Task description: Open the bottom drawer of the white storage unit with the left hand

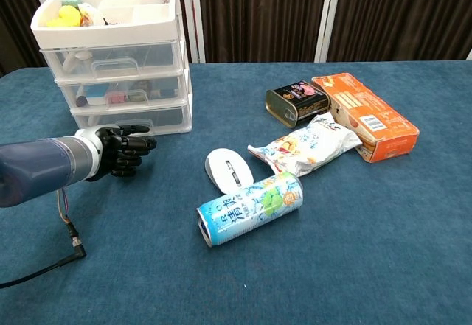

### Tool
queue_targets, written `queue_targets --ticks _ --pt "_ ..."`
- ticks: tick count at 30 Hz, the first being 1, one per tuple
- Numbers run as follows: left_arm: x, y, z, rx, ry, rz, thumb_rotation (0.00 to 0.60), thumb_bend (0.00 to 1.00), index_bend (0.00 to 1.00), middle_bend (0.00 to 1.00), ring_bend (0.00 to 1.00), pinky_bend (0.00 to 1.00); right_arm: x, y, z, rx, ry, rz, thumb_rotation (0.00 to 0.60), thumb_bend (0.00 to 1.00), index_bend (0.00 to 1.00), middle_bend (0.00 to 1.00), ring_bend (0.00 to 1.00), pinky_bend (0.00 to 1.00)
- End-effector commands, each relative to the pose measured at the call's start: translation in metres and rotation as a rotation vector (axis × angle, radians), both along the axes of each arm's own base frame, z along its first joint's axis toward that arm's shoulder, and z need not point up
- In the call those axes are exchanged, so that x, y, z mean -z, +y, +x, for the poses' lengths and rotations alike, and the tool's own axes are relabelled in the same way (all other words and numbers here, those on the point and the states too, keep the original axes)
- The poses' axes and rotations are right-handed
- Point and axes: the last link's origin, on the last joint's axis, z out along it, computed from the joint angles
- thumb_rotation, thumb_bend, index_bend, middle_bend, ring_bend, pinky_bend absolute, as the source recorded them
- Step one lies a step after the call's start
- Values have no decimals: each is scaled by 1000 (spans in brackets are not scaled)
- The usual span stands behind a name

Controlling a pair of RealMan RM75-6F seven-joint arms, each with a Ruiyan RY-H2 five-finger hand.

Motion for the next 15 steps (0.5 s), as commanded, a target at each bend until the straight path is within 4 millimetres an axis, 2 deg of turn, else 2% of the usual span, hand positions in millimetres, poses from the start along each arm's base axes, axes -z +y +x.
queue_targets --ticks 1,15 --pt "1 1 0 -2 5 1 600 565 76 1000 990 1000 0 0 0 1 0 1 600 82 0 0 0 61" --pt "9 12 4 -37 -45 3 600 565 125 1000 991 1000 1 0 0 1 0 2 600 82 0 0 0 61"
